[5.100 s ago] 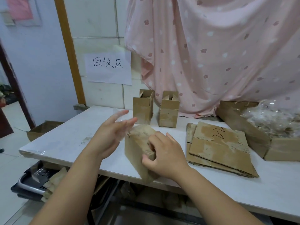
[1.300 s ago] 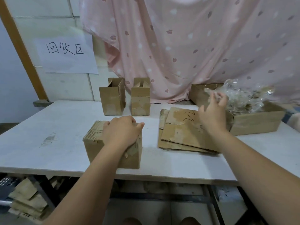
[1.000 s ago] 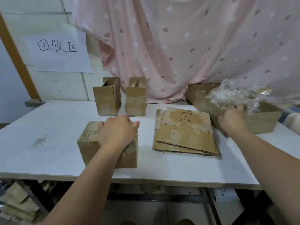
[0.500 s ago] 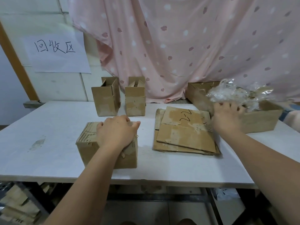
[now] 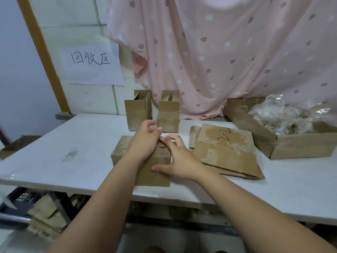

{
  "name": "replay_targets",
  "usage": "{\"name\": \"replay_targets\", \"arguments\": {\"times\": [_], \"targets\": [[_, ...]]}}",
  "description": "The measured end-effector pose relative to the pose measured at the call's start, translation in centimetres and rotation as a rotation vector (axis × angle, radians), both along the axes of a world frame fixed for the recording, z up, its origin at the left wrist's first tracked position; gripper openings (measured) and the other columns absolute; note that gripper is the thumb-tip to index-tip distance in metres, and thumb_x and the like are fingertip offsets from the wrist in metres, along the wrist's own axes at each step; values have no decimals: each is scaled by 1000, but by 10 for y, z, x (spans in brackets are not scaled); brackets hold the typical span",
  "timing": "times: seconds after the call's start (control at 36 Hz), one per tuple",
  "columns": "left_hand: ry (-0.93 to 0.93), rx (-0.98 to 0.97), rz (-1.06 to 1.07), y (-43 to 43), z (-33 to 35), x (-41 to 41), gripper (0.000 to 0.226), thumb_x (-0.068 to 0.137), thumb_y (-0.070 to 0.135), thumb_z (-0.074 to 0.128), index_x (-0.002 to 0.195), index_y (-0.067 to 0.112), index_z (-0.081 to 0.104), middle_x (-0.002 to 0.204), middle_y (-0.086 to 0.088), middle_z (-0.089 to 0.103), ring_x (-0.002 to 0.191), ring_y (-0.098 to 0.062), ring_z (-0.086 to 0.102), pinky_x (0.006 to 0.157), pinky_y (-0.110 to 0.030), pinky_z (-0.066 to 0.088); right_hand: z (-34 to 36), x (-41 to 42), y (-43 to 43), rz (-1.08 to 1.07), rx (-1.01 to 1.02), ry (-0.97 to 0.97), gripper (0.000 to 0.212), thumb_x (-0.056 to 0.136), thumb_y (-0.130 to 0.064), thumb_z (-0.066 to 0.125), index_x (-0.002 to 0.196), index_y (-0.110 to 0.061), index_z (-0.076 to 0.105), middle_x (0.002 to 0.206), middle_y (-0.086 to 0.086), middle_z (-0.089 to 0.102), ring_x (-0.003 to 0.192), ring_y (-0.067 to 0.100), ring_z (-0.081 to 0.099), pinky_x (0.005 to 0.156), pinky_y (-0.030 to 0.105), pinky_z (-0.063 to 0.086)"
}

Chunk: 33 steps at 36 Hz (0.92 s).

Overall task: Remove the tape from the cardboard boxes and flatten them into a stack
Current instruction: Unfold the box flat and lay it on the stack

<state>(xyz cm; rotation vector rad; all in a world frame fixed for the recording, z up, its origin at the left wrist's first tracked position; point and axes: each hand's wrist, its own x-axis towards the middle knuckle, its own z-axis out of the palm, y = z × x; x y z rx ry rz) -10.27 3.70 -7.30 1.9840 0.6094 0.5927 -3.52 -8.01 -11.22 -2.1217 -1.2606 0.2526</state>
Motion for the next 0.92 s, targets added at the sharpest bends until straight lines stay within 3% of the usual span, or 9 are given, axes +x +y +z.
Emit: {"name": "replay_targets", "arguments": {"times": [0.17, 0.28, 0.36, 0.44, 0.53, 0.61, 0.69, 0.78, 0.92], "targets": [[47, 817, 33, -19, -28, -35, 28, 94, 40, 46, 118, 28, 55, 113, 10, 56, 104, -11, 48, 81, -26, 38, -10, 3, 3, 4, 213, 174, 98, 63, -36, 82, 137, -42, 17, 142, -11, 25, 119, 13, 46, 102, 36, 44], [38, 862, 150, -1, -38, -48, 35, 90, 47, 46, 103, 20, 65, 105, 4, 59, 97, -17, 52, 75, -27, 38, -16, -2, 3, -65, 269, 154, 94, 56, -50, 83, 122, -41, 18, 134, -9, 32, 115, 10, 47, 97, 32, 45], [80, 936, 133, 9, -37, -55, 57, 86, 58, 27, 100, 21, 69, 98, 4, 64, 89, -21, 59, 75, -33, 44, -22, -6, 1, -113, 299, 88, 83, 60, -45, 85, 112, -34, 21, 130, -7, 33, 115, 11, 45, 93, 28, 43], [309, 983, 100, 14, -29, -61, 79, 81, 68, 9, 125, 24, 58, 126, 4, 59, 115, -20, 51, 95, -35, 38, -22, -9, -2, -139, 316, 27, 73, 58, -48, 85, 102, -29, 31, 113, -7, 43, 100, 11, 47, 81, 22, 43], [401, 931, 60, 22, -26, -63, 78, 85, 72, 22, 145, 24, 32, 151, 3, 33, 135, -18, 32, 108, -35, 27, -18, -11, -6, -112, 303, 16, 72, 58, -48, 85, 108, -33, 37, 116, -11, 40, 105, 7, 45, 89, 20, 41], [306, 761, -41, 26, -19, -68, 68, 84, 61, 48, 141, 26, 38, 138, 6, 43, 127, -14, 34, 103, -29, 29, -9, -14, -8, -64, 216, 9, 82, 61, -49, 83, 129, -38, 40, 130, -13, 28, 114, 5, 40, 99, 22, 37], [159, 645, -75, 27, -13, -73, 51, 79, 46, 68, 122, 25, 51, 115, 11, 43, 112, -8, 30, 89, -22, 30, 6, -15, -11, -18, 39, -57, 88, 65, -53, 79, 137, -49, 29, 136, -14, 16, 107, 7, 41, 92, 21, 36], [-8, 783, -43, 25, -12, -77, 33, 77, 32, 74, 100, 20, 53, 103, 10, 41, 100, -8, 29, 76, -22, 30, 23, -13, -14, 43, -117, -105, 90, 65, -61, 75, 137, -59, 21, 138, -12, 13, 109, 12, 43, 92, 24, 39], [-241, 1059, -35, 20, -23, -79, 24, 79, 29, 68, 82, 21, 46, 80, 3, 55, 79, -15, 37, 65, -24, 34, 34, -17, -12, -1, -339, -301, 78, 74, -57, 69, 140, -42, 32, 141, 4, 11, 103, 27, 55, 92, 33, 46]]}}
